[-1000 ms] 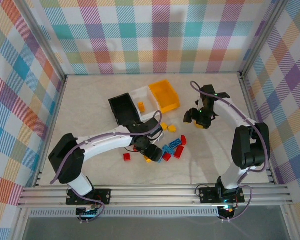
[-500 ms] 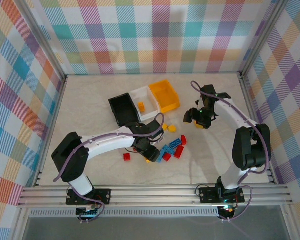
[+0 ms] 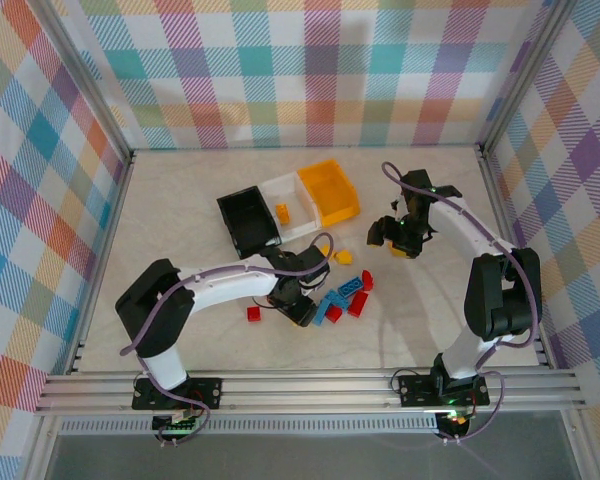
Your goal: Sort the legos into containers by color
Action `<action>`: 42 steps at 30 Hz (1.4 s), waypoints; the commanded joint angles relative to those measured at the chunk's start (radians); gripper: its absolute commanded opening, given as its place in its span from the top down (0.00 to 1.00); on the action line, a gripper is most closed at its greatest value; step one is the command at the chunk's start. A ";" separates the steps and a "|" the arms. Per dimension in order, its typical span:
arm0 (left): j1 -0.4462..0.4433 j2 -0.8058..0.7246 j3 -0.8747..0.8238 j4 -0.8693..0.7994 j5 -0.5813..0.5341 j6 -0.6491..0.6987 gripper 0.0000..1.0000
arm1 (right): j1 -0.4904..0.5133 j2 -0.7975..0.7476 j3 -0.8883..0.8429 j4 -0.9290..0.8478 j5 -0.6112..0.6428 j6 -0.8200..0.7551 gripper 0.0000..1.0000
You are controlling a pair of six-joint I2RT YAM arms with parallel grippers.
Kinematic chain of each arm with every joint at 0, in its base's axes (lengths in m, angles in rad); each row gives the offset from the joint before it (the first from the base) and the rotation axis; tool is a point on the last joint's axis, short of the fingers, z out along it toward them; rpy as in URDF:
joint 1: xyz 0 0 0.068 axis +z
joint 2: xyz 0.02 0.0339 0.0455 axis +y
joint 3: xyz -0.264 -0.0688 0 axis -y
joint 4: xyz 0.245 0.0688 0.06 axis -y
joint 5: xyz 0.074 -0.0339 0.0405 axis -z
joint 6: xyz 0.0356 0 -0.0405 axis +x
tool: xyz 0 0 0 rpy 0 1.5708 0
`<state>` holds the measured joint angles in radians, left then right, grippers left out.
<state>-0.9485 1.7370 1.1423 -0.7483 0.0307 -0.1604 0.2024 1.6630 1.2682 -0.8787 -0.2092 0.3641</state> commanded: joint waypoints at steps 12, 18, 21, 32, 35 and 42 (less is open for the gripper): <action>-0.009 0.017 0.023 -0.010 -0.027 0.004 0.68 | 0.002 -0.031 0.013 -0.001 -0.032 0.028 0.29; 0.017 -0.029 0.049 -0.024 0.002 -0.013 0.75 | 0.011 -0.023 0.004 0.004 -0.062 0.044 0.29; 0.062 -0.067 0.056 -0.006 0.052 -0.038 0.77 | 0.041 -0.027 -0.016 0.015 -0.095 0.047 0.29; 0.328 -0.209 -0.022 0.218 0.427 -0.239 0.79 | 0.069 -0.112 -0.108 0.270 -0.515 0.130 0.29; 0.399 -0.248 -0.055 0.320 0.533 -0.330 0.80 | 0.069 -0.145 -0.135 0.374 -0.617 0.187 0.31; 0.498 -0.288 -0.045 0.462 0.698 -0.493 0.82 | 0.109 -0.180 -0.154 0.600 -0.751 0.304 0.33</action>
<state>-0.4698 1.4849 1.0889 -0.3813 0.6041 -0.5503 0.2855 1.4986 1.1095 -0.4149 -0.8413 0.6056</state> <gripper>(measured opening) 0.325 0.671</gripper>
